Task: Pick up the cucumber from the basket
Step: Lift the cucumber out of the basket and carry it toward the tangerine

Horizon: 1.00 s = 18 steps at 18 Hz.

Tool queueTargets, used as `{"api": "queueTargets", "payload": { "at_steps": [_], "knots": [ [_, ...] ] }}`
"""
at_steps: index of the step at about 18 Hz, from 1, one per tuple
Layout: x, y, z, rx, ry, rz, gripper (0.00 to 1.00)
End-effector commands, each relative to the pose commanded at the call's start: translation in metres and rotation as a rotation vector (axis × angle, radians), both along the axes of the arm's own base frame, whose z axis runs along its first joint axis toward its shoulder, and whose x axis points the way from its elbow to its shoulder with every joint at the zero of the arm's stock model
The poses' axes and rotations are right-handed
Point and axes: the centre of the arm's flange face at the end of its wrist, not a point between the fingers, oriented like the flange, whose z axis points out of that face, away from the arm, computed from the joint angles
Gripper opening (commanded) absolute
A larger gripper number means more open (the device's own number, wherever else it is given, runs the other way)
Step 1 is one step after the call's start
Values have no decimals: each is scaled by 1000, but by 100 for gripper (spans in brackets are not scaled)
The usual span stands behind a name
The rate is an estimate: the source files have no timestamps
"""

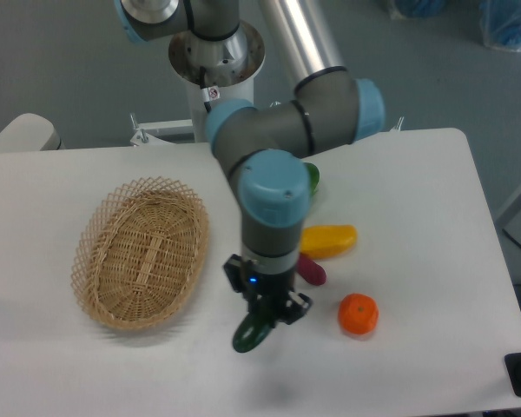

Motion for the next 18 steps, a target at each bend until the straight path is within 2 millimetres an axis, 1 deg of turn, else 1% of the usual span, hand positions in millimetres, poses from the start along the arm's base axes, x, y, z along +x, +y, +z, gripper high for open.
{"api": "queueTargets", "payload": {
  "at_steps": [4,6,7,8,10,15,18],
  "knots": [
    [-25,2,-4,-80,61,-66,6],
    [-45,-5,-8,-89,69,-84,6],
    [-51,-7,-8,-89,74,-95,6],
    [-60,-11,-14,-94,71,-108,6],
    [-69,-15,-12,-88,73,-110,6],
    [-70,-15,-15,-102,78,-113,6],
    [-68,-14,-15,-110,84,-144,6]
  ]
}}
